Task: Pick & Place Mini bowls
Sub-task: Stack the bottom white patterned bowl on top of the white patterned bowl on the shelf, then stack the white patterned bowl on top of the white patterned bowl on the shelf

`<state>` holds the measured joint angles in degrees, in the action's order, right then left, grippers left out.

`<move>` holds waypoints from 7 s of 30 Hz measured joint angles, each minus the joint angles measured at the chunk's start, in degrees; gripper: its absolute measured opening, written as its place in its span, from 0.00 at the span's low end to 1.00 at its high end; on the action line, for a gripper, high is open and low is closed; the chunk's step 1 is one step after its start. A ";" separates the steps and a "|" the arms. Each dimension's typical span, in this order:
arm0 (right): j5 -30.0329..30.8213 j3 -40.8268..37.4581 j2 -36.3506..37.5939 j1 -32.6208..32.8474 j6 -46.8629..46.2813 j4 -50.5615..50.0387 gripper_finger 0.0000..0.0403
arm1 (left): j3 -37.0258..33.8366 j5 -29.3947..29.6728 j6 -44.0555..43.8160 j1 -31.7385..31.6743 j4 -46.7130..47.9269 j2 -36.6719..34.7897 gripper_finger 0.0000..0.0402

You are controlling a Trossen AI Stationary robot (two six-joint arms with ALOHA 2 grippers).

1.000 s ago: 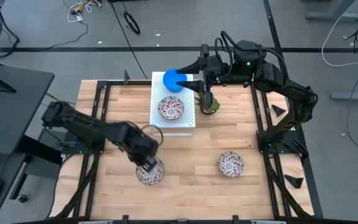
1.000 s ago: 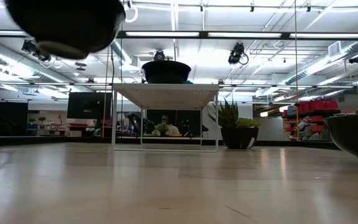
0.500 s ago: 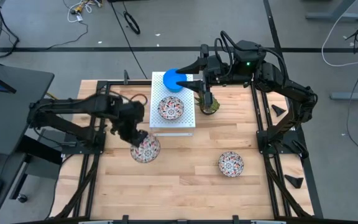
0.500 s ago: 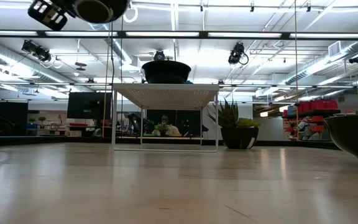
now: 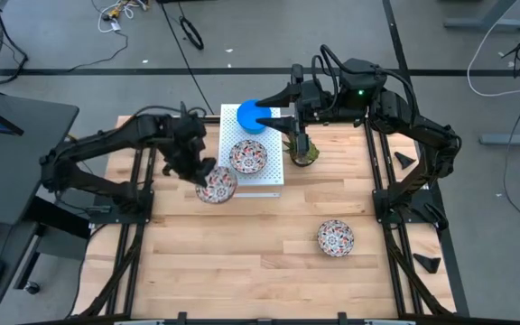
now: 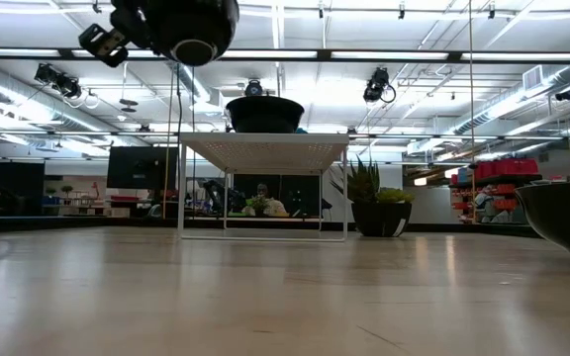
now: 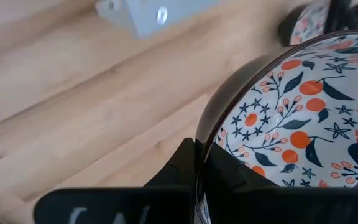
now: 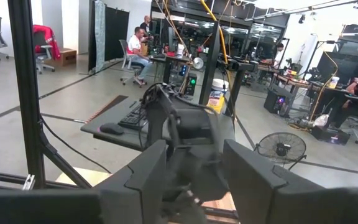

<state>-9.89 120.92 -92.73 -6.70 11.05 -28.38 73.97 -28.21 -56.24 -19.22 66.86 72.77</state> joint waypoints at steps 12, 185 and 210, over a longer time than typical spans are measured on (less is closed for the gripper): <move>0.00 0.00 0.00 0.00 -0.02 0.04 0.40 | 20.50 4.70 10.79 -7.49 15.85 14.09 0.03; -0.19 -0.04 -7.54 0.11 -27.10 -9.27 0.40 | -73.45 23.04 50.58 3.43 -69.02 -71.71 0.55; 6.35 -2.30 -6.74 0.96 -38.74 -61.36 0.51 | -73.57 23.02 50.43 3.43 -71.20 -71.69 0.55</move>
<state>-3.54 118.63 -99.47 -5.74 -27.69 -89.74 0.40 -5.19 -5.80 -15.79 -4.34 1.08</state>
